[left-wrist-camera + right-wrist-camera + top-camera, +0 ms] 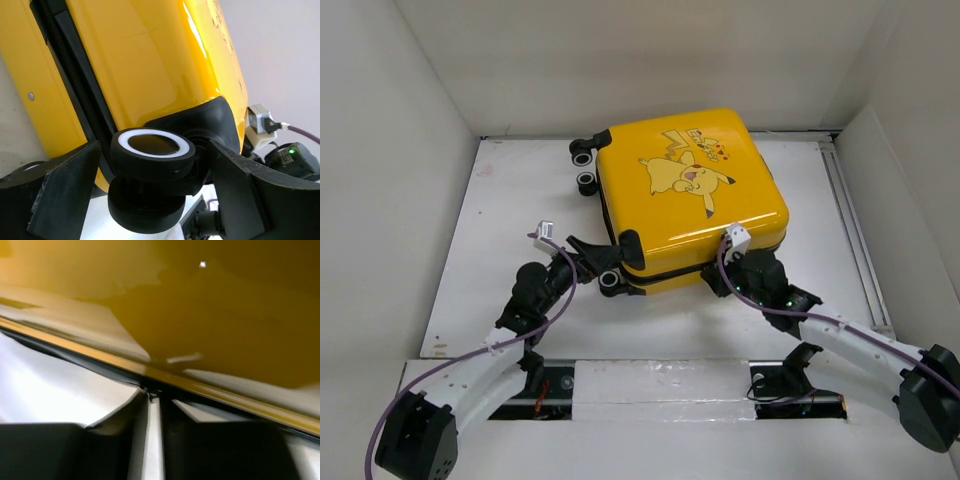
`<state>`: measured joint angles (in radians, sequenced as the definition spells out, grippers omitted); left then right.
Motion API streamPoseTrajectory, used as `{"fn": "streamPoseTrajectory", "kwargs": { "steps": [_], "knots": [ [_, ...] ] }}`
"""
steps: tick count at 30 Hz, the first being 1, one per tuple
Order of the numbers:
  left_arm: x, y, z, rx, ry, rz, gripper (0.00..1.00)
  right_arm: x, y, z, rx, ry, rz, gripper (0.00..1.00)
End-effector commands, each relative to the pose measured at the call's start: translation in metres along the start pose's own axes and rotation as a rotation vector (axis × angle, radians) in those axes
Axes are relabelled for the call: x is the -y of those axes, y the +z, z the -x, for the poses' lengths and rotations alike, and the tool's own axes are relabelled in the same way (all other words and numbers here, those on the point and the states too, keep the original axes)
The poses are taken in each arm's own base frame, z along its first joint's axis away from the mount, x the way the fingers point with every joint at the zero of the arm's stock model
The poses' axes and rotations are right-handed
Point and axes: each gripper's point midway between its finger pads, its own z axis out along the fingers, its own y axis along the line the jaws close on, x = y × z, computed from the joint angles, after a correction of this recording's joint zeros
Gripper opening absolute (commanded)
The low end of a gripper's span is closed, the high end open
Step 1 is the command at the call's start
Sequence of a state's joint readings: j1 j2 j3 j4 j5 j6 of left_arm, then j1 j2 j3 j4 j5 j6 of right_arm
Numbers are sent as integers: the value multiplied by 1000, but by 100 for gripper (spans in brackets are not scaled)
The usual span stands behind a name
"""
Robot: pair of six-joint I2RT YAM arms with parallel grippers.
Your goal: Pack the luggage
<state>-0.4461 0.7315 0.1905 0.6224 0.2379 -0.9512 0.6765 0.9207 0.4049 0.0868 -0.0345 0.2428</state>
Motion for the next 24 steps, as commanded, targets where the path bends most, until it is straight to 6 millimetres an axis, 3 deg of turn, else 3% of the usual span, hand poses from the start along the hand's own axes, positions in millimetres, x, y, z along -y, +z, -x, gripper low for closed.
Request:
{"fn": "streamPoseTrajectory", "kwargs": {
  "steps": [1, 2, 3, 5, 7, 8, 11, 15, 18, 20, 24],
  "knots": [
    [14, -4, -19, -84, -14, -80, 78, -7, 3, 64, 267, 4, 9, 9],
    [8, -6, -23, -89, -29, -73, 74, -6, 1, 68, 281, 14, 1, 2],
    [16, -6, -19, -71, -34, -103, 72, -7, 1, 71, 293, 15, 5, 0],
    [17, -5, -19, -66, -52, -113, 55, -3, -4, 73, 312, 32, -21, 0],
    [23, -4, -15, -51, -56, -140, 44, 1, -11, 74, 318, 91, -46, 0],
    [26, -2, -10, -36, -64, -141, 26, 7, -13, 64, 283, 114, -82, 0],
    [37, 3, 4, 15, -57, -160, 0, 25, -25, 50, 281, 209, -178, 0],
    [37, 9, 17, 69, -50, -138, 0, 41, -44, 29, 259, 316, -263, 0],
    [38, 10, 22, 87, -30, -126, 0, 53, -61, 26, 270, 361, -337, 0],
    [34, 10, 33, 127, -30, -106, 0, 58, -72, 38, 306, 376, -376, 0],
    [36, 9, 45, 162, -28, -102, 0, 78, -88, 33, 283, 386, -517, 0]
  ]
}}
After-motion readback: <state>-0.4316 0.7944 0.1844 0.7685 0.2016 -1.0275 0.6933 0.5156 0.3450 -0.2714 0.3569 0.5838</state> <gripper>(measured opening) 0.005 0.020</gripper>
